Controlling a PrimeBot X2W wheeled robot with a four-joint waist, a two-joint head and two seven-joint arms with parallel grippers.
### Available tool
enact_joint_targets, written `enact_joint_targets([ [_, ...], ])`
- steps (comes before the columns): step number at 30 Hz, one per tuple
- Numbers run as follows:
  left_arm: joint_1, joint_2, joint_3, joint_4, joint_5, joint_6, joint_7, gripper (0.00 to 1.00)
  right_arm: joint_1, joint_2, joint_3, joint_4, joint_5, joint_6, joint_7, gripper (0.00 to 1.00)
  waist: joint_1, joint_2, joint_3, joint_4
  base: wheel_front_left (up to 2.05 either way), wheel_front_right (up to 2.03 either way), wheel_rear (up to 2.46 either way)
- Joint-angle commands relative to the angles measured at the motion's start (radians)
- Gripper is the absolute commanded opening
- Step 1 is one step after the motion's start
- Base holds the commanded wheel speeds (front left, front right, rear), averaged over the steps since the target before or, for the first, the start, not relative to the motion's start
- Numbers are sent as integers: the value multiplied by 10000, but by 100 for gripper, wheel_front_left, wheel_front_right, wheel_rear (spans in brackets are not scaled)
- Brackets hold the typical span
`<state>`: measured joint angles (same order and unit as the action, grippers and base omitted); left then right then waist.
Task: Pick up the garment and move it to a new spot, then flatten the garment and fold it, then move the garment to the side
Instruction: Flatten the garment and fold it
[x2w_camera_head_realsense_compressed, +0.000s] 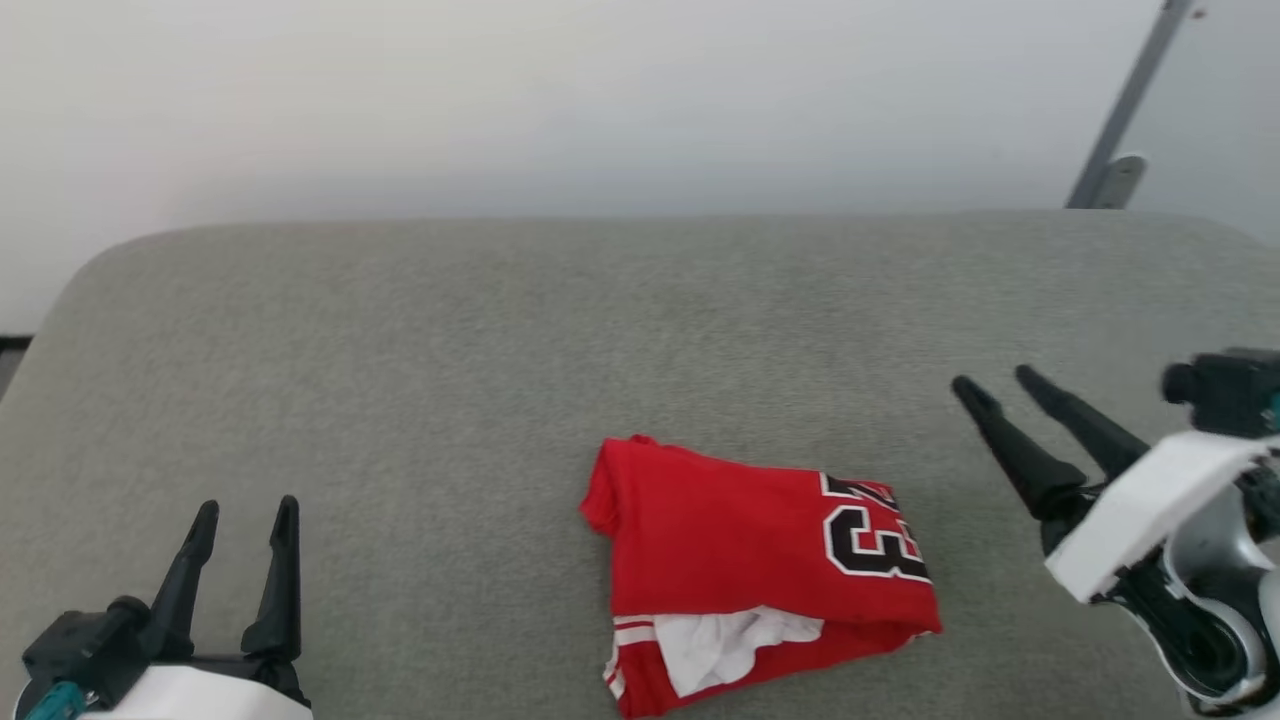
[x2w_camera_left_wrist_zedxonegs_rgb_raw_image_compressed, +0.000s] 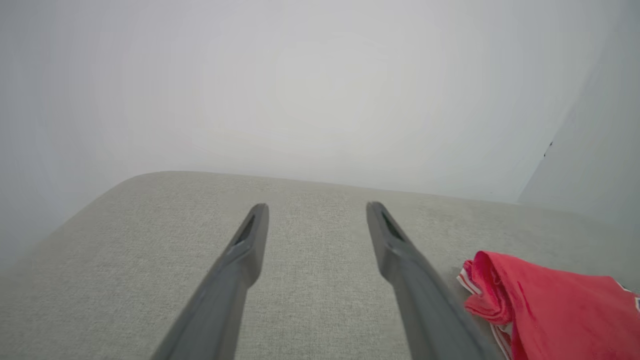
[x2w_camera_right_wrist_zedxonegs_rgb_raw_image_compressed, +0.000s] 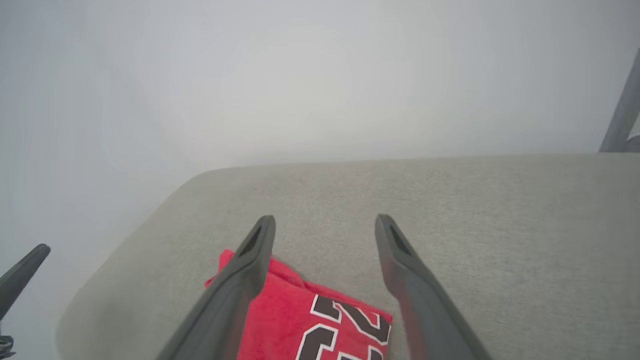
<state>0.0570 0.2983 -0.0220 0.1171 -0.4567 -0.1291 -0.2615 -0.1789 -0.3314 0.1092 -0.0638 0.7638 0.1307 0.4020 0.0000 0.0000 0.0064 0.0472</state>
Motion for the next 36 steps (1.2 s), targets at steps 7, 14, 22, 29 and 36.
enact_joint_targets([
  [7,459,9,259,-240,306,-7,-46,100,734,-571,-94,108,-1211,2,-2269,100,0,0,-348,-740,0,0,0],
  [14,806,-131,595,-524,705,-13,-46,100,1352,-637,-547,918,-2180,2,-4191,100,0,0,-567,-1054,0,0,0],
  [22,1153,-87,806,-592,779,-16,-46,100,1804,-759,-653,2072,-2345,2,-5578,100,0,0,-739,-1179,0,0,0],
  [29,1417,3,789,-778,780,-17,-46,100,1964,-797,-632,2738,-2179,2,-6255,100,0,0,-843,-1144,0,0,0],
  [36,1544,45,726,-644,668,-18,-47,100,2103,-706,-632,3089,-2128,2,-6544,100,0,0,-900,-1059,0,0,0],
])
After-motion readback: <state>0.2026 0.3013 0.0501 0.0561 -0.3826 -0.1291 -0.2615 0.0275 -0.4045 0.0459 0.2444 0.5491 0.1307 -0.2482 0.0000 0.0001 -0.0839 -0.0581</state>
